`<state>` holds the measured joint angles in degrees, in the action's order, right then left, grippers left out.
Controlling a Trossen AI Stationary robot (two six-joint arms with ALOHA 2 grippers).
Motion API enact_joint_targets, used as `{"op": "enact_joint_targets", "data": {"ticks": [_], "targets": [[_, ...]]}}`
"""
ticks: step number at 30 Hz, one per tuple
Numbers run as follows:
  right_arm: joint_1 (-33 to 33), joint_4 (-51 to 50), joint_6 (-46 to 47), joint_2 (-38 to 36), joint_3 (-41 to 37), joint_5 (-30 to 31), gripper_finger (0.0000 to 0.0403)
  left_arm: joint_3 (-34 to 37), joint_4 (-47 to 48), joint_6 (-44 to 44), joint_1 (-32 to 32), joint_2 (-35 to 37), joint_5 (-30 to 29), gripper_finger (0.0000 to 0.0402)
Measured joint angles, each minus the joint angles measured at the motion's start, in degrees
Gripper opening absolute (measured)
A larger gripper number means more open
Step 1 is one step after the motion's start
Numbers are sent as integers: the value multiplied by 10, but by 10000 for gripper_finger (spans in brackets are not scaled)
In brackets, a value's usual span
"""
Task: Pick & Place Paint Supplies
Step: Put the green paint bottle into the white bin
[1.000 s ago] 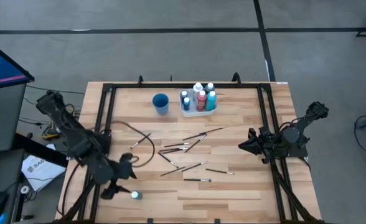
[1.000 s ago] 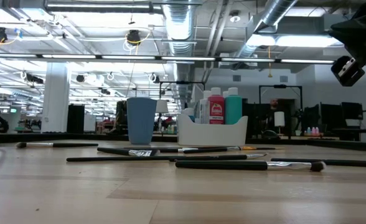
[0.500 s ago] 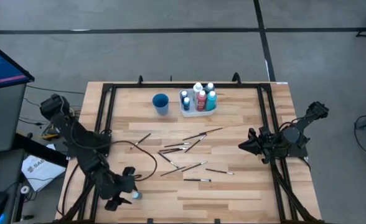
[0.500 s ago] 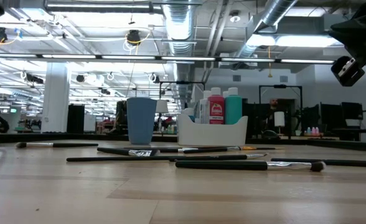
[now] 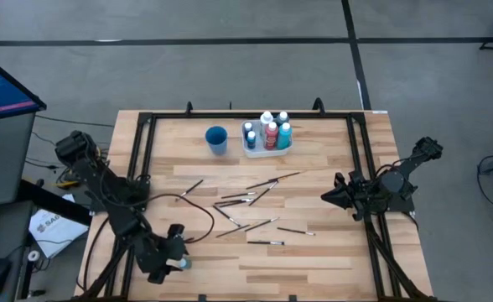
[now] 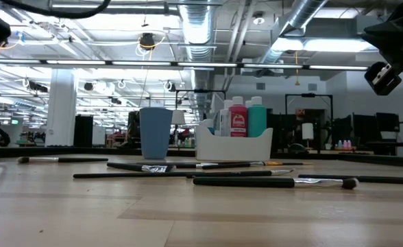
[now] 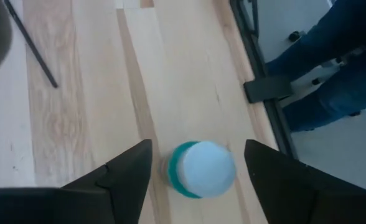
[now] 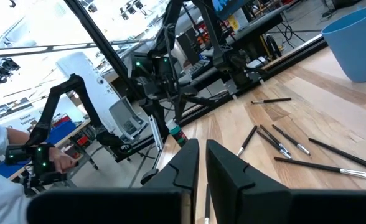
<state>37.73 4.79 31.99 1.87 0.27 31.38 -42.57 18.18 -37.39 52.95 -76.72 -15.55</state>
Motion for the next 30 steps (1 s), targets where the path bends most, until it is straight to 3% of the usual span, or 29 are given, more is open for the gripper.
{"op": "enact_joint_targets", "data": {"ticks": [8,12,21,25,30], "targets": [[0,0,0,0,0,0,24,0,-2,0,0,-1,-6,147],[0,0,0,0,0,0,23,0,-5,18,0,-6,-6,119],[0,0,0,0,0,0,25,2,-1,10,-15,12,-4,110],[0,0,0,0,0,0,23,2,-2,-17,-63,63,-7,109],[0,0,0,0,0,0,23,0,-5,-15,-165,141,-23,109]]}}
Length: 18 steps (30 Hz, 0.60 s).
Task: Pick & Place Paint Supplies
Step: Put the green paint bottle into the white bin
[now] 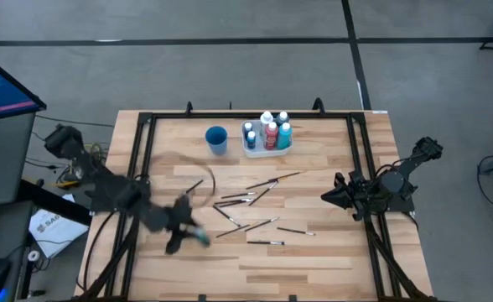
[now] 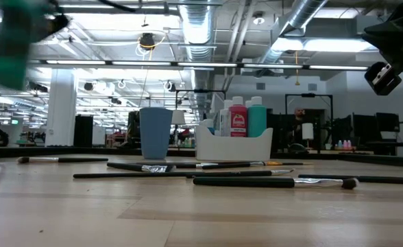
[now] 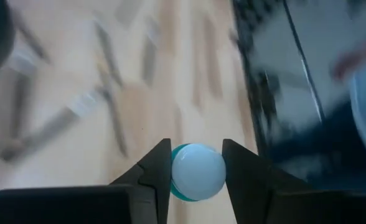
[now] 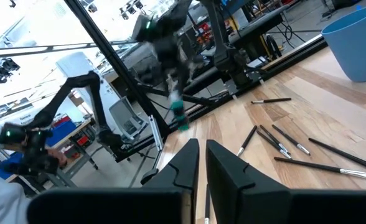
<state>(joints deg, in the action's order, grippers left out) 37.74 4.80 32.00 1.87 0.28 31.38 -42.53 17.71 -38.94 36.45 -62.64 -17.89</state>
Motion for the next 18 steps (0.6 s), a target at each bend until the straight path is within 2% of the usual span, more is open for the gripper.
{"op": "enact_joint_targets", "data": {"ticks": [4,8,13,18], "targets": [[0,0,0,0,0,0,24,-29,-11,74,-114,34,-42,110],[0,0,0,0,0,0,23,-77,-54,188,-236,18,-47,110],[0,0,0,0,0,0,24,-142,-69,200,-373,-61,-44,111],[0,0,0,0,0,0,24,-211,-89,203,-435,-170,-20,111]]}}
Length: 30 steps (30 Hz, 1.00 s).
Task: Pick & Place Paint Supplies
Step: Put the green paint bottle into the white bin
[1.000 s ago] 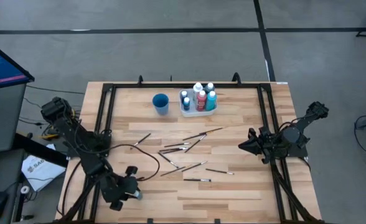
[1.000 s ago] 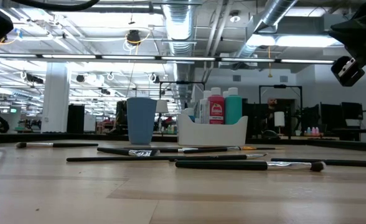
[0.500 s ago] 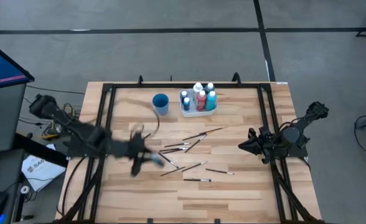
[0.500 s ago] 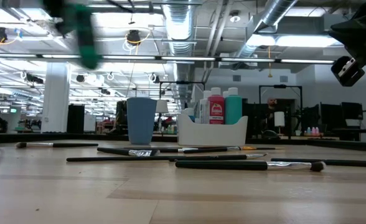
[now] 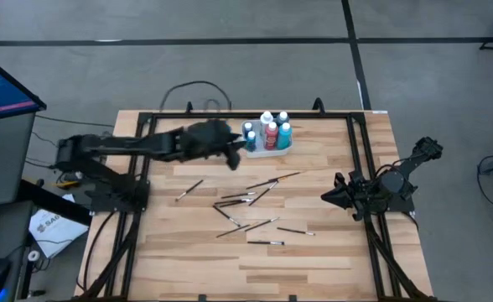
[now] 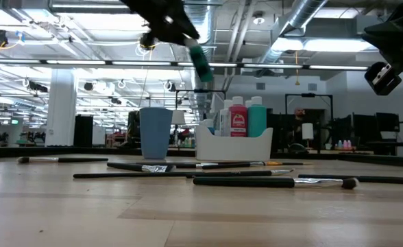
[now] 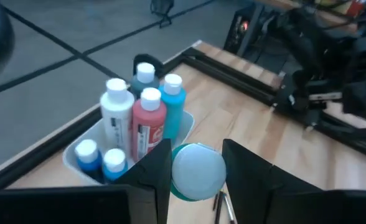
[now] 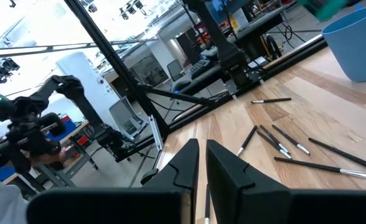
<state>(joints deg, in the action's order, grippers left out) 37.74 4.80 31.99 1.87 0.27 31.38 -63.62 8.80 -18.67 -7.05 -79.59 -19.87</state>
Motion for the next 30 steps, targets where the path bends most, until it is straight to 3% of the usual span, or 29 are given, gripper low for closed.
{"op": "enact_joint_targets", "data": {"ticks": [6,11,30], "targets": [[0,0,0,0,0,0,23,-71,0,24,-13,-114,1,111],[0,0,0,0,0,0,24,-95,2,38,-14,-176,-52,111],[0,0,0,0,0,0,23,-97,-4,39,-28,-263,-86,111]]}}
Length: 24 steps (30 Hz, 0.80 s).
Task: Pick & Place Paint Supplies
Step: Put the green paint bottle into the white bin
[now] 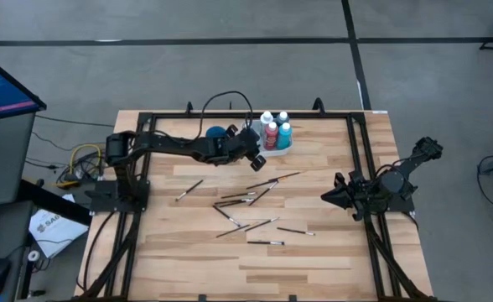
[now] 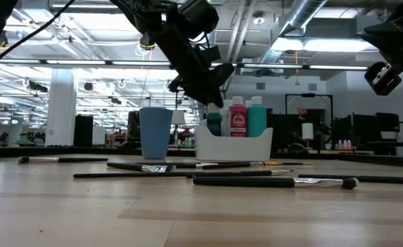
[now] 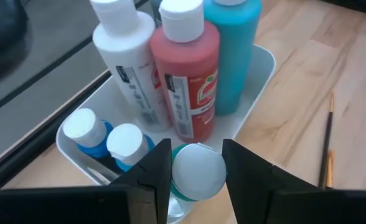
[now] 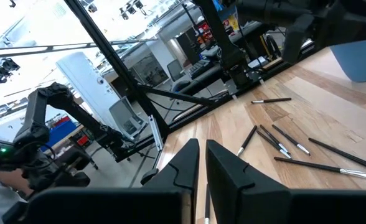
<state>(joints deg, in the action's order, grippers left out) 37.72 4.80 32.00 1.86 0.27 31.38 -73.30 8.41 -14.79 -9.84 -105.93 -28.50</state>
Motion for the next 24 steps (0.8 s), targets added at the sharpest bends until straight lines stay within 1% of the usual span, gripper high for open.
{"op": "enact_joint_targets", "data": {"ticks": [5,8,10,22,24], "targets": [[0,0,0,0,0,0,24,0,-3,0,-13,0,2,111],[0,0,0,0,0,0,23,0,-4,-8,-23,0,22,111],[0,0,0,0,0,0,23,0,-4,-19,-26,-4,25,111],[0,0,0,0,0,0,23,0,1,-18,-29,-18,36,111],[0,0,0,0,0,0,23,0,3,-19,-31,-19,47,113]]}}
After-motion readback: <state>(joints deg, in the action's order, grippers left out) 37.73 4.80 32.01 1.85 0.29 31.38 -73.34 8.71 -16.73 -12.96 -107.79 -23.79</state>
